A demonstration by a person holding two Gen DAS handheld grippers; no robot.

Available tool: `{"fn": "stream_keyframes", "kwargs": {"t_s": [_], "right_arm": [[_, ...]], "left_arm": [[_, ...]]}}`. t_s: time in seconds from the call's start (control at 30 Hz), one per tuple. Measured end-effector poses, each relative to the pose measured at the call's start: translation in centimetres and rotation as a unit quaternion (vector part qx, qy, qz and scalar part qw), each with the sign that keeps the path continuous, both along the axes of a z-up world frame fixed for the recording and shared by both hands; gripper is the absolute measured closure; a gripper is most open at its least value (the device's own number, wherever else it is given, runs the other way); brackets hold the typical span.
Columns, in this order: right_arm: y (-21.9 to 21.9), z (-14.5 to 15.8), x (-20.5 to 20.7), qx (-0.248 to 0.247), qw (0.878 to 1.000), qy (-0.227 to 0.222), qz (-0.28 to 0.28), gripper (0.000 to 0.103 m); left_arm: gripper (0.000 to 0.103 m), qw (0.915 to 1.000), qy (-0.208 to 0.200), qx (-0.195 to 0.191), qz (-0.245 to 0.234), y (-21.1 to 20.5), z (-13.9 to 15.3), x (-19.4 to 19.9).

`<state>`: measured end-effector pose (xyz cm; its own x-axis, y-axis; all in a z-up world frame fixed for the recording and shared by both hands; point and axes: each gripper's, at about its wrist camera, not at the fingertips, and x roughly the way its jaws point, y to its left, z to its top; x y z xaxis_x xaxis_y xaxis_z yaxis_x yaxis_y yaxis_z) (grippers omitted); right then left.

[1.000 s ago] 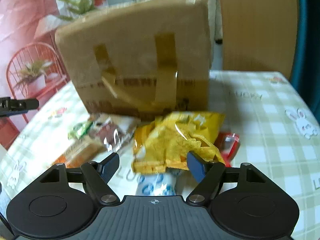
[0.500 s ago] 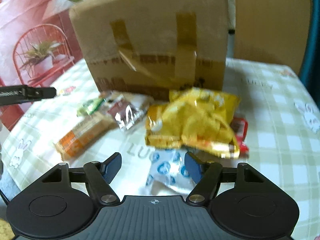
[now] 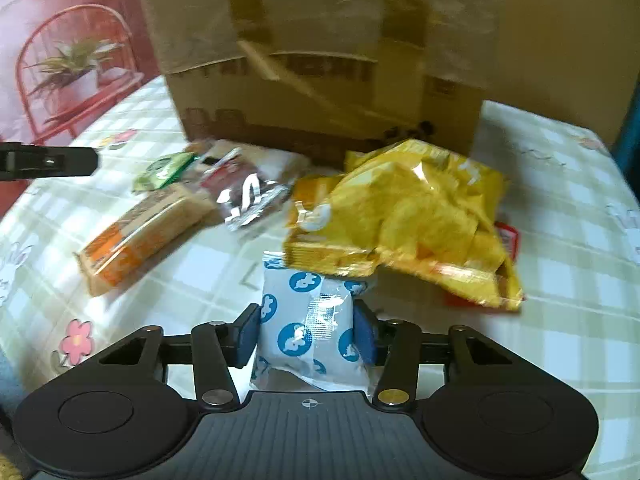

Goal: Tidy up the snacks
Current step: 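Grasp the blue-and-white printed packet with the right tool, then grasp the thin red packet with the left tool while the right tool holds the blue packet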

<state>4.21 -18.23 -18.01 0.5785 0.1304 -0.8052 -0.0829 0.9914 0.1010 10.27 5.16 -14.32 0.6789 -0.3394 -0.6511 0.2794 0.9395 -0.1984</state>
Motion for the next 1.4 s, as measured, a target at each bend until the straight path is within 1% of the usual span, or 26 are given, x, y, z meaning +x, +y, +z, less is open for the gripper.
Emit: {"fn": "stream_keyframes", "kwargs": {"t_s": [0.1, 0.2, 0.33, 0.47, 0.63, 0.77, 0.87, 0.93, 1.0, 1.03, 1.1, 1.23, 1.3, 1.4], "right_arm": [[0.3, 0.0, 0.1, 0.01, 1.0, -0.005, 0.011, 0.061], [0.1, -0.1, 0.5, 0.013, 1.0, -0.012, 0.007, 0.061], [-0.6, -0.1, 0.9, 0.02, 1.0, -0.019, -0.008, 0.061], [-1.0, -0.3, 0.7, 0.026, 0.999, -0.024, -0.016, 0.061], [-2.0, -0.4, 0.5, 0.04, 0.998, -0.029, -0.025, 0.061], [-2.5, -0.5, 0.2, 0.05, 0.998, -0.033, -0.028, 0.061], [-2.8, -0.6, 0.1, 0.058, 0.997, -0.035, -0.029, 0.061], [-2.9, -0.7, 0.1, 0.062, 0.997, -0.036, -0.03, 0.061], [-3.1, -0.8, 0.0, 0.065, 0.997, -0.037, -0.031, 0.061], [-3.2, -0.8, 0.0, 0.066, 0.997, -0.038, -0.033, 0.061], [-3.3, -0.9, 0.0, 0.069, 0.996, -0.039, -0.033, 0.061], [-3.4, -1.0, -0.2, 0.07, 0.996, -0.04, -0.035, 0.061], [-3.4, -1.0, -0.3, 0.07, 0.996, -0.041, -0.036, 0.061], [-3.5, -0.9, -0.6, 0.07, 0.996, -0.041, -0.038, 0.061]], "left_arm": [[0.066, 0.9998, 0.009, -0.006, -0.018, -0.4, -0.4, -0.1], [0.066, 0.9988, 0.028, -0.021, -0.034, -1.0, -1.1, 0.3], [0.066, 0.9958, 0.07, -0.038, -0.046, -2.6, -2.6, 2.2], [0.066, 0.9929, 0.096, -0.054, -0.046, -4.3, -3.8, 4.4], [0.065, 0.9897, 0.122, -0.072, -0.023, -5.6, -5.4, 6.7], [0.065, 0.991, 0.12, -0.058, -0.003, -6.5, -6.0, 7.9], [0.063, 0.9918, 0.118, -0.049, 0.008, -7.1, -6.2, 8.6], [0.058, 0.9922, 0.117, -0.04, 0.016, -7.5, -6.2, 8.9], [0.054, 0.992, 0.118, -0.04, 0.018, -7.9, -6.3, 9.0], [0.053, 0.9925, 0.115, -0.036, 0.017, -8.2, -6.3, 9.0], [0.051, 0.9938, 0.108, -0.021, 0.012, -9.0, -6.5, 8.8], [0.042, 0.9955, 0.094, 0.004, 0.011, -10.9, -6.7, 8.1], [0.04, 0.9958, 0.09, 0.012, 0.012, -11.8, -6.8, 7.9], [0.034, 0.9961, 0.082, 0.028, 0.013, -12.8, -6.9, 7.6]]}}
